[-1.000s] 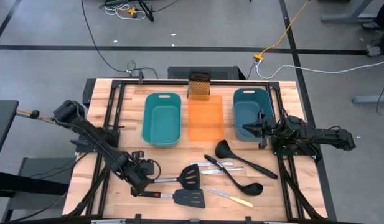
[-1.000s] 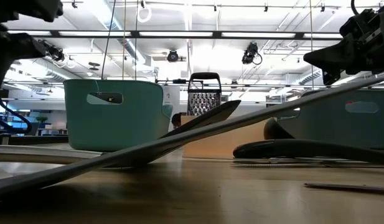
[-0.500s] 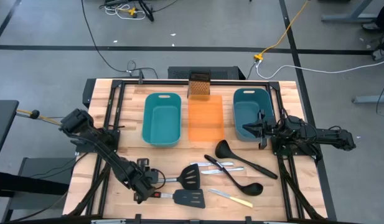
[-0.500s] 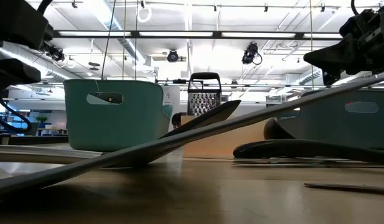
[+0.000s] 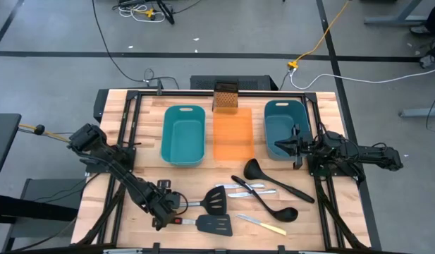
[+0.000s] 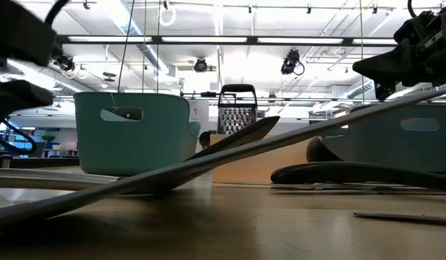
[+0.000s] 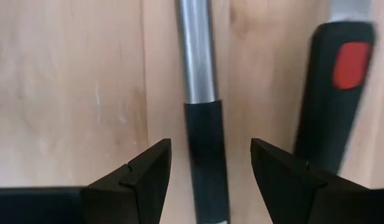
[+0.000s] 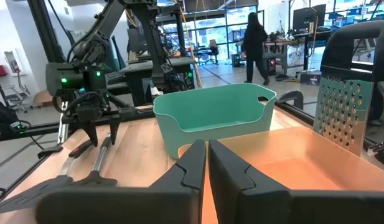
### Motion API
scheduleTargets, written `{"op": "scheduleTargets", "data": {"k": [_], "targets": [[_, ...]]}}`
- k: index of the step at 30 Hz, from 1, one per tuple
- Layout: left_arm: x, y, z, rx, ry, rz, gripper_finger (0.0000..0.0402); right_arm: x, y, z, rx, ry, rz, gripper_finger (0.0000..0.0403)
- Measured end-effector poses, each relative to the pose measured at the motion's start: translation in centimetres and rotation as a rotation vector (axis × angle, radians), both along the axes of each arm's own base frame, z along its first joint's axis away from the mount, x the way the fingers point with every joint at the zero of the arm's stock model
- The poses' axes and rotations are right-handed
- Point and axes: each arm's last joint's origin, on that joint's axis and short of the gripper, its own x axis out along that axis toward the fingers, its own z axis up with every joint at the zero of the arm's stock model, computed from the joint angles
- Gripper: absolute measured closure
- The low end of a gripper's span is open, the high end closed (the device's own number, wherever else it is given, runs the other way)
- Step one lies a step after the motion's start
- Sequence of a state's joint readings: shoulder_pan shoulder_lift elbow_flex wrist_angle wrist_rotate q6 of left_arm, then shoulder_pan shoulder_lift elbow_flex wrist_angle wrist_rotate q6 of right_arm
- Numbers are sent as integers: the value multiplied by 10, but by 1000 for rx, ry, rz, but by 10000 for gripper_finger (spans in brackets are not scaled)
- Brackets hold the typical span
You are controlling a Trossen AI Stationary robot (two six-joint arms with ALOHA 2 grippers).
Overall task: Pick & Place Kitchen Items
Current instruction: Put the black wide spatula into the green bin
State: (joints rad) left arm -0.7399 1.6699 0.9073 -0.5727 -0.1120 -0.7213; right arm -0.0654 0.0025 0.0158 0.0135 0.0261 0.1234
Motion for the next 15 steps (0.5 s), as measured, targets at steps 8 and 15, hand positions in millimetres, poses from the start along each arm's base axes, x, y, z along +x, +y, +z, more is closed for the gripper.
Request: {"op": "scheduleTargets", "data": {"k": [8, 15], "targets": [[-5, 9, -11, 19, 11, 6, 178, 0, 0, 0, 3, 0, 0, 374], [-5, 9, -12, 32, -4, -45, 232, 0, 0, 0, 3, 0, -2, 374]]}}
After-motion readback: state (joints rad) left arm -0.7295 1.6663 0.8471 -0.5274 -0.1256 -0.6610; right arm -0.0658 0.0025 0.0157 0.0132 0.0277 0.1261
